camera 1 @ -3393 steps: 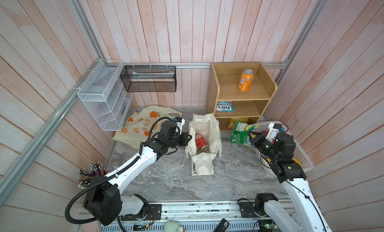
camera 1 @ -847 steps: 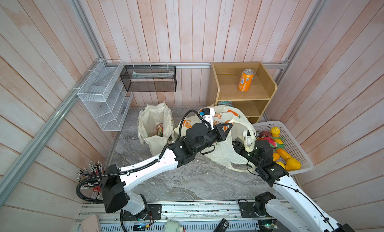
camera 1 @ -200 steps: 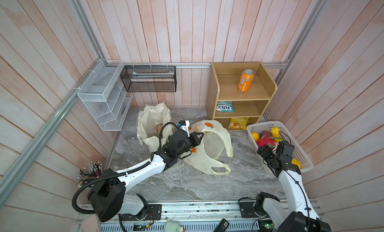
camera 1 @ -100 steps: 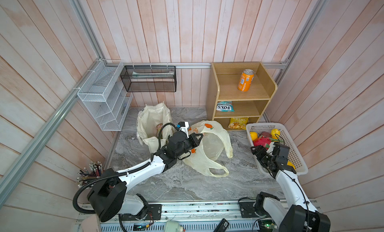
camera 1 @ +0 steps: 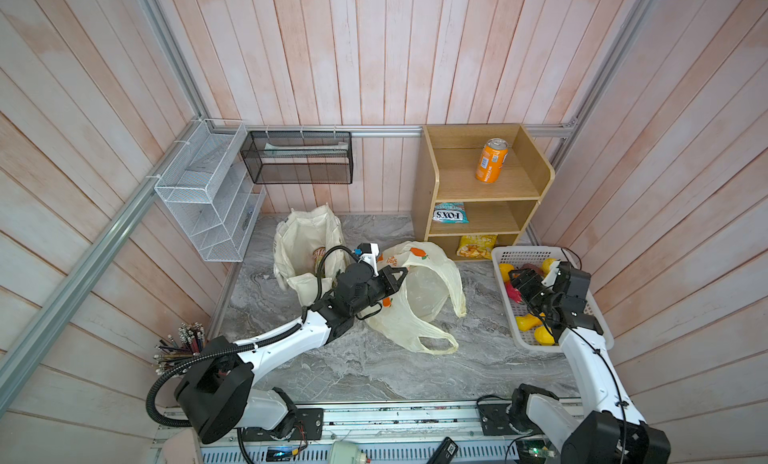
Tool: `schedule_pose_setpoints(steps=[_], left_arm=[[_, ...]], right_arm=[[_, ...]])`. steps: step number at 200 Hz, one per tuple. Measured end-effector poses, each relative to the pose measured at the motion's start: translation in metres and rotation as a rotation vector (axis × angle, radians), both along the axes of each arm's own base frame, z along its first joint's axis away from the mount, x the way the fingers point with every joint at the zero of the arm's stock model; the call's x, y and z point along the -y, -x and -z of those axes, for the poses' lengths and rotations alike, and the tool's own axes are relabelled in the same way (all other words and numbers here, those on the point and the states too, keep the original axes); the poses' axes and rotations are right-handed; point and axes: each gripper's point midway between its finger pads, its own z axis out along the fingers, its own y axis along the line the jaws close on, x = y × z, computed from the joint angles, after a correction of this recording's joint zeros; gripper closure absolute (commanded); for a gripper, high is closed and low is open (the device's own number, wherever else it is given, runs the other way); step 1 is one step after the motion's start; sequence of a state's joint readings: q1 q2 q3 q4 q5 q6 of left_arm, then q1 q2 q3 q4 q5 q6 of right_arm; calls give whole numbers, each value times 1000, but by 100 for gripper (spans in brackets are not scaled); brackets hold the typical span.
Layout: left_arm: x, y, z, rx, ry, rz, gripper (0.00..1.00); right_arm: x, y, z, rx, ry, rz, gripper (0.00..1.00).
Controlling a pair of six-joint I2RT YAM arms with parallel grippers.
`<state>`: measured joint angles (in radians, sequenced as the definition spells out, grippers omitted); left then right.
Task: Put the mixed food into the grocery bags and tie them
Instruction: 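Move the right gripper over the fruit basket toward the red dragon fruit, then lower the right gripper onto the yellow pear and close on it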
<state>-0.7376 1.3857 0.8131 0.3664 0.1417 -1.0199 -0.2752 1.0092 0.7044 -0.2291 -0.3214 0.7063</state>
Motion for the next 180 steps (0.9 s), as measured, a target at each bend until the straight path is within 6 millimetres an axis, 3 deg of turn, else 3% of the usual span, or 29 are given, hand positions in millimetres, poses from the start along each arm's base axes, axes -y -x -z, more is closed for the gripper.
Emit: schedule_pose_setpoints(steps=[44,72,97,125,180], left_arm=[[11,0,13,5,-15,54,100],[20,4,10,31,-7,86,100],[34,11,9,57,-8,127,100],[48,17,12,65,-10,175,100],[52,20,14,70,-11,198,100]], right_arm=[[41,-21,-35,17,53,94,26],[74,-32,-48,10,81,156,26],[98,-36,-31,-47,67,203,27],[107,-39,-3,-130,53,218,27],[136,-36,21,-219,118,277,27]])
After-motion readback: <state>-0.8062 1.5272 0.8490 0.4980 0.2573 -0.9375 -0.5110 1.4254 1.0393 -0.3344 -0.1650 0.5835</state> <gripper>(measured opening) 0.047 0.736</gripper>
